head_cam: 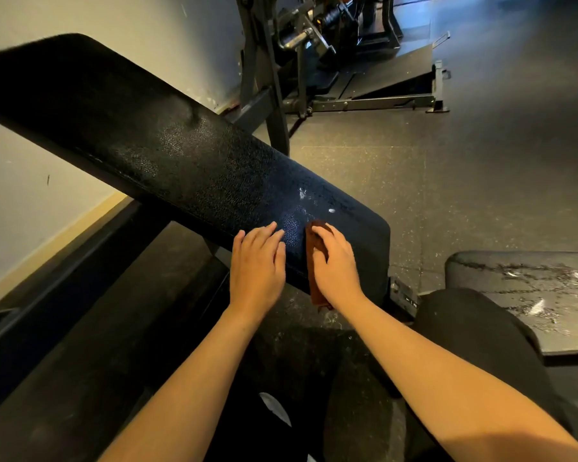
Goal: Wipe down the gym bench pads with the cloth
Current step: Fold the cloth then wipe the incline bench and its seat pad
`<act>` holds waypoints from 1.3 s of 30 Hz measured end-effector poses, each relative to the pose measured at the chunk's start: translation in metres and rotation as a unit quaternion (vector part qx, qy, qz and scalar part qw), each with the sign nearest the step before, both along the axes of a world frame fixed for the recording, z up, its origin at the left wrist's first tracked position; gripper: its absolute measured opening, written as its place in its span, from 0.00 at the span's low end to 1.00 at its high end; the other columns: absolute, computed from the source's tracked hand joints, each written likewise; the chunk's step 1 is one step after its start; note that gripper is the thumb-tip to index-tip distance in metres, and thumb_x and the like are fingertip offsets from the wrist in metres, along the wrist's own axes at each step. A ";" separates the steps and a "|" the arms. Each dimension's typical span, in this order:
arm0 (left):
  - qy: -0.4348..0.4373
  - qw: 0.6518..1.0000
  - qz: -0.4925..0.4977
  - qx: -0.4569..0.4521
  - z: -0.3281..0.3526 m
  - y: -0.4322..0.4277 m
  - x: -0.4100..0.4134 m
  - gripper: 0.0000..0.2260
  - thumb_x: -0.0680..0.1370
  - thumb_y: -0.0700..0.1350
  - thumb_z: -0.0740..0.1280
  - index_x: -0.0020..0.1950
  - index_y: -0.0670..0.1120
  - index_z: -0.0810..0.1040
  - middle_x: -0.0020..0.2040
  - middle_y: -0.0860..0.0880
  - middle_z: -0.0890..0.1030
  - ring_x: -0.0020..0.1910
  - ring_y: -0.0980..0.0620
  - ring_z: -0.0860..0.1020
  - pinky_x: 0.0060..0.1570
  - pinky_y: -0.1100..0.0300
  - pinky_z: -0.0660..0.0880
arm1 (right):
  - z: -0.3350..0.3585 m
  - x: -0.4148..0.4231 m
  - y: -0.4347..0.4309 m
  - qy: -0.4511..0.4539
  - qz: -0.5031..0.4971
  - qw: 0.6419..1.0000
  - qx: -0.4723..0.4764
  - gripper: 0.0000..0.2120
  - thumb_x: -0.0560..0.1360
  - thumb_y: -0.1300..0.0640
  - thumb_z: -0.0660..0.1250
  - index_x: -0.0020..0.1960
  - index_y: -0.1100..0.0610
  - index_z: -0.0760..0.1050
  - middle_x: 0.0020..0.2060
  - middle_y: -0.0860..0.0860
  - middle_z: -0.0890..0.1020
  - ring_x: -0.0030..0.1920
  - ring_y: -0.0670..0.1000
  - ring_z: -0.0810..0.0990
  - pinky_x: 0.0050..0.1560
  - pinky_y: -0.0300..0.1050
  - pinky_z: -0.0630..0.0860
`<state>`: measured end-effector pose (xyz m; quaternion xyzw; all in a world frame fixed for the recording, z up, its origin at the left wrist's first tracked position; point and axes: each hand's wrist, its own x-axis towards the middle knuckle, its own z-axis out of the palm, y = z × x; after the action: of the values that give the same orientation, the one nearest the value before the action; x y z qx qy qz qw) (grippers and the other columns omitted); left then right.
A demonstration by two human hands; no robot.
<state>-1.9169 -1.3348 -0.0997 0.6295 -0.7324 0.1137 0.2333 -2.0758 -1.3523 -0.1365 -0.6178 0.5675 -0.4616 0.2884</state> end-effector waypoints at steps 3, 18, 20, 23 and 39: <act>-0.026 0.999 -0.001 -0.024 0.000 -0.013 0.001 0.19 0.84 0.50 0.55 0.69 0.45 0.78 0.70 0.48 0.77 0.69 0.48 0.72 0.72 0.46 0.63 | 0.003 0.014 -0.008 0.039 0.079 0.995 -0.051 0.23 0.83 0.58 0.60 0.77 0.49 0.66 0.78 0.47 0.62 0.79 0.46 0.54 0.78 0.46 0.52; -0.033 0.996 0.059 -0.065 0.000 -0.034 -0.007 0.19 0.83 0.52 0.57 0.69 0.48 0.79 0.70 0.53 0.77 0.68 0.49 0.72 0.68 0.48 0.61 | 0.009 0.005 -0.046 0.063 0.002 0.998 -0.013 0.24 0.83 0.59 0.58 0.78 0.49 0.63 0.76 0.50 0.65 0.73 0.52 0.66 0.70 0.51 0.66; -0.034 0.996 0.064 -0.055 0.005 -0.037 -0.010 0.20 0.82 0.52 0.56 0.69 0.48 0.79 0.69 0.53 0.78 0.67 0.49 0.71 0.68 0.47 0.60 | 0.014 0.013 -0.036 0.067 0.043 0.995 -0.054 0.24 0.83 0.59 0.59 0.78 0.49 0.64 0.74 0.48 0.67 0.72 0.50 0.68 0.69 0.51 0.69; -0.054 0.996 0.070 -0.023 0.012 -0.044 -0.014 0.21 0.83 0.53 0.54 0.70 0.50 0.77 0.70 0.54 0.77 0.68 0.49 0.71 0.67 0.45 0.60 | 0.011 0.015 -0.037 0.101 0.101 0.985 -0.100 0.26 0.81 0.62 0.60 0.78 0.49 0.65 0.75 0.48 0.67 0.74 0.48 0.66 0.70 0.49 0.68; -0.090 0.993 0.072 -0.009 0.028 -0.059 -0.005 0.21 0.82 0.51 0.54 0.69 0.48 0.78 0.68 0.52 0.78 0.67 0.48 0.72 0.66 0.45 0.64 | 0.027 0.027 -0.067 0.052 0.106 0.989 -0.095 0.22 0.84 0.60 0.59 0.77 0.54 0.65 0.73 0.50 0.67 0.71 0.49 0.67 0.70 0.42 0.67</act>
<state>-1.9220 -1.3936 -0.0720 0.6659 -0.7019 0.1930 0.1629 -2.0488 -1.4190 -0.1099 -0.7220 0.4669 -0.4474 0.2461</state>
